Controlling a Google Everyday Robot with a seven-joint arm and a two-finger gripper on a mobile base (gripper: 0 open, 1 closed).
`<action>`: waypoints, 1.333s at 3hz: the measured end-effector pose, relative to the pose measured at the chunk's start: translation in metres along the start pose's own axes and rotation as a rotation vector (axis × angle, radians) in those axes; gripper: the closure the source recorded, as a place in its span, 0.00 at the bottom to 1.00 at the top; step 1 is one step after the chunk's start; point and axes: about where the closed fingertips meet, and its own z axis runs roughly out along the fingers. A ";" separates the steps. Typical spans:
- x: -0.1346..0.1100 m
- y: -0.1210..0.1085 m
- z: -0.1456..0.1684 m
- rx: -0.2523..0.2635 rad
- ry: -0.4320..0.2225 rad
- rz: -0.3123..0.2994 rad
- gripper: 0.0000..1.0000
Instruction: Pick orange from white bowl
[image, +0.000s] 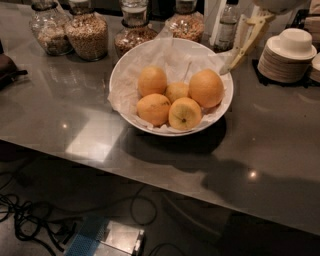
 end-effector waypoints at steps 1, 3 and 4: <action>0.040 -0.001 0.006 -0.087 0.024 0.028 0.00; 0.092 0.025 0.025 -0.180 -0.004 0.133 0.00; 0.109 0.045 0.036 -0.207 -0.024 0.201 0.00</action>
Offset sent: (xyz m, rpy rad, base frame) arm 0.0723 -0.0531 -0.0674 -0.1263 0.2193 0.0081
